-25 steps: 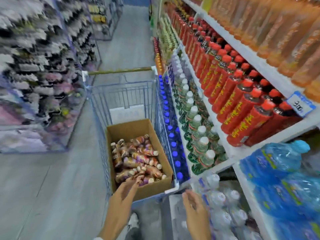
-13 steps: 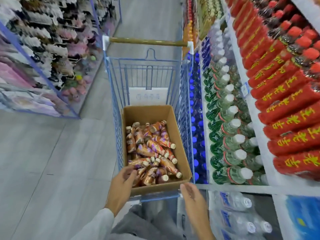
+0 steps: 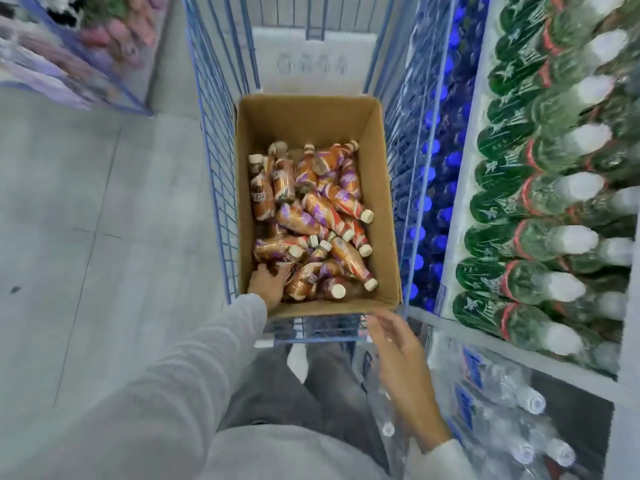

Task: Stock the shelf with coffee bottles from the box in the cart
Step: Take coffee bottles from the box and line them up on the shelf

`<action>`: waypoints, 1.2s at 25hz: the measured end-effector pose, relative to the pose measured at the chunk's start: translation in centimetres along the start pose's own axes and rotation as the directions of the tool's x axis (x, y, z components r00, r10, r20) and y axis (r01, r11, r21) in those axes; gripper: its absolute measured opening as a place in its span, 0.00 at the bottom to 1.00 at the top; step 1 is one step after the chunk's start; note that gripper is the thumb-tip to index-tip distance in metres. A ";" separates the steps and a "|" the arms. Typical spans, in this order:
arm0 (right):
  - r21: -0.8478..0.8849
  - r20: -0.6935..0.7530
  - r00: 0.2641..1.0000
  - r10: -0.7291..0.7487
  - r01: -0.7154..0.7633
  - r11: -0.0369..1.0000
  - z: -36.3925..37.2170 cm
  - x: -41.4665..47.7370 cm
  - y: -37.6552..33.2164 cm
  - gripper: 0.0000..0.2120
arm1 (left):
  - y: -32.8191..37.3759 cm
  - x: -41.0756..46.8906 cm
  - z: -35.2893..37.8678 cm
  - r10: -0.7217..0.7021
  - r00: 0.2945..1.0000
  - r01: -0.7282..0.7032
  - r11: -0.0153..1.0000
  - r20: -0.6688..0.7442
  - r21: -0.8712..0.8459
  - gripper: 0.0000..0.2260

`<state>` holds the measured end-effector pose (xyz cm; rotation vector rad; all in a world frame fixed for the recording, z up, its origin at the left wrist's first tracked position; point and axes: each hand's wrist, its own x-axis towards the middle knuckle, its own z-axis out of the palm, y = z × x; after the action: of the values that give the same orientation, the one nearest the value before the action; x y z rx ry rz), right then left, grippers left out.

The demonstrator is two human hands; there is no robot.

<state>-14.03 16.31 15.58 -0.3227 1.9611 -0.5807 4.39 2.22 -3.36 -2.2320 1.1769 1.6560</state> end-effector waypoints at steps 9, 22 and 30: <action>-0.090 0.077 0.997 0.029 -0.022 0.996 -0.5 2.4 -0.6 0.11 | -1.5 5.3 1.8 -0.122 0.987 0.104 0.982 0.107 0.159 0.38; -0.165 0.239 0.964 0.118 -0.079 0.983 6.9 12.1 -4.9 0.14 | 5.2 -10.7 -7.4 0.112 0.994 -0.105 0.909 -0.005 -0.402 0.26; 0.214 0.402 0.739 0.541 -0.651 0.729 18.5 19.2 -3.0 0.17 | 2.7 -15.2 -10.5 0.087 0.995 -0.104 0.878 -0.057 -0.468 0.14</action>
<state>-6.09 0.12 -4.28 0.4290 1.4885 -0.3897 9.19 2.65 14.63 -2.5129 0.9833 2.1469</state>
